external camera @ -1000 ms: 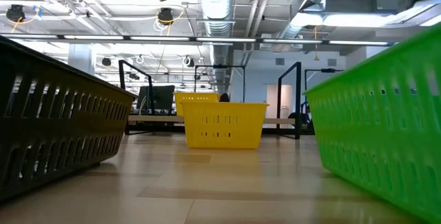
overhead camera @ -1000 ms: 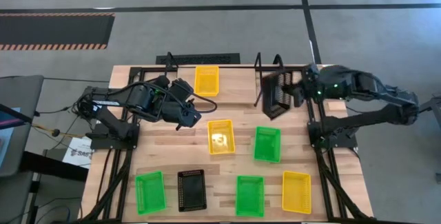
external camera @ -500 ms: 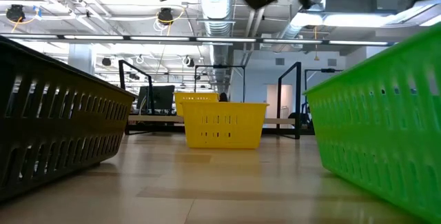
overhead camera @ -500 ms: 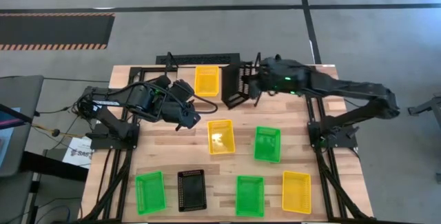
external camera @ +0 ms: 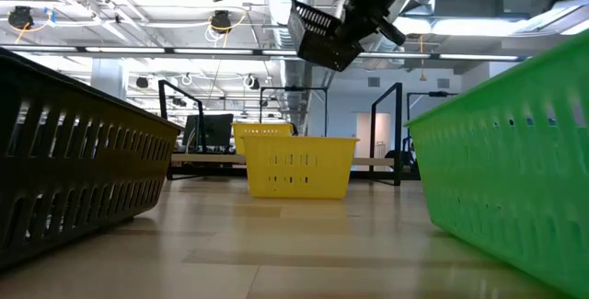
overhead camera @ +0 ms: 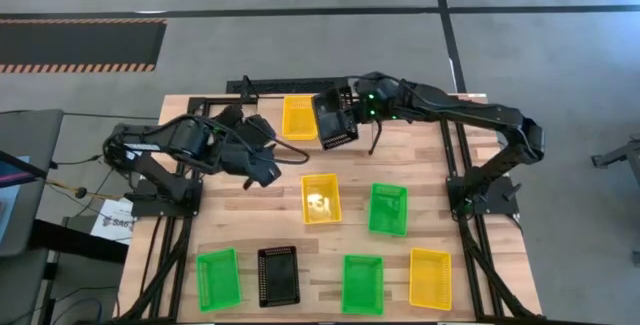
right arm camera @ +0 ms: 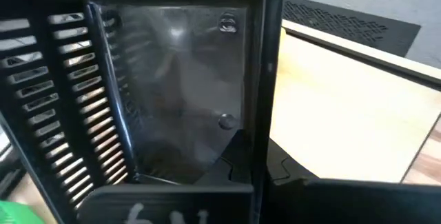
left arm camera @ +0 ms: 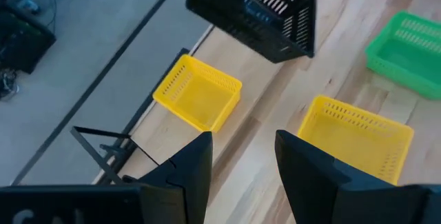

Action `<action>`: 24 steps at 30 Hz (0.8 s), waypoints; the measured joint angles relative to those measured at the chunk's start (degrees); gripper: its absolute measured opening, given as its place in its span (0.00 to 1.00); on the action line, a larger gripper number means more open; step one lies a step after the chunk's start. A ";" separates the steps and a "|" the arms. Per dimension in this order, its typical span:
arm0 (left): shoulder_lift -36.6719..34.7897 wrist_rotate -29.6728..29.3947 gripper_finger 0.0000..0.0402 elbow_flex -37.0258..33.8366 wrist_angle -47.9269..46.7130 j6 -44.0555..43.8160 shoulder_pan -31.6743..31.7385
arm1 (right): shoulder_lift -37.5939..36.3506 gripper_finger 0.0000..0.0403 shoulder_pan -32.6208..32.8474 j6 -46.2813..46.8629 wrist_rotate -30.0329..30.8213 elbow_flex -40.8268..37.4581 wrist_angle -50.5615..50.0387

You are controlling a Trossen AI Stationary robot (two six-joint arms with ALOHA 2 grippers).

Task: Stack baskets on shelf by color
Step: Put the top right black bin on the shelf

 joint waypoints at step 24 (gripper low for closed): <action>-29.31 -4.43 0.37 -31.93 1.24 -17.31 -6.57 | 1.60 0.00 -10.93 6.63 -9.10 -9.78 6.69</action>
